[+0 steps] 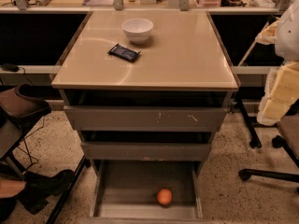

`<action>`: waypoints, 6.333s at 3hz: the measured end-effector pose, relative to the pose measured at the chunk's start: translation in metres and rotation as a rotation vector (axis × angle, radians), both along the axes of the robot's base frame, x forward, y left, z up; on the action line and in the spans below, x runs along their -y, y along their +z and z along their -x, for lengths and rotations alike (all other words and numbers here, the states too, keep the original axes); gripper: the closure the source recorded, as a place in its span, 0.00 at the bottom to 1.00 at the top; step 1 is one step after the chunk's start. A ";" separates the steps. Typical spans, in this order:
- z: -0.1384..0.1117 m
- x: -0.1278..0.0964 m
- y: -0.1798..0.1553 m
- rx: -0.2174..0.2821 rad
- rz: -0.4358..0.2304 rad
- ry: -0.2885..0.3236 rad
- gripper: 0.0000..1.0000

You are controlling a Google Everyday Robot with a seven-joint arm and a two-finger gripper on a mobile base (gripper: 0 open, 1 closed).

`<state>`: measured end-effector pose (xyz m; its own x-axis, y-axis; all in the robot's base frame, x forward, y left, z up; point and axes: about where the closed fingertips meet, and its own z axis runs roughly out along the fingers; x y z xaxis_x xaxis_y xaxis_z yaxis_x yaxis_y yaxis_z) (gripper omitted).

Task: Pick orange from bottom drawer and place on counter

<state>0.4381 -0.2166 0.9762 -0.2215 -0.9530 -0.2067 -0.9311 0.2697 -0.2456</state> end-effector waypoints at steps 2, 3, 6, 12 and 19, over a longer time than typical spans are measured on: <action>0.005 -0.015 -0.026 -0.022 -0.034 0.036 0.00; 0.033 -0.059 -0.064 -0.009 -0.141 0.134 0.00; 0.113 -0.207 -0.271 -0.224 -0.569 0.049 0.00; 0.021 -0.133 -0.488 -0.305 -0.474 -0.407 0.00; -0.079 -0.172 -0.651 -0.263 -0.506 -0.745 0.00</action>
Offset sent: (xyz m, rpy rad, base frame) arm -0.0151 0.0429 -0.0850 0.1047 0.0884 0.1107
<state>0.5175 -0.0443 0.3250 -0.8370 -0.3571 -0.4146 -0.4843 0.8362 0.2575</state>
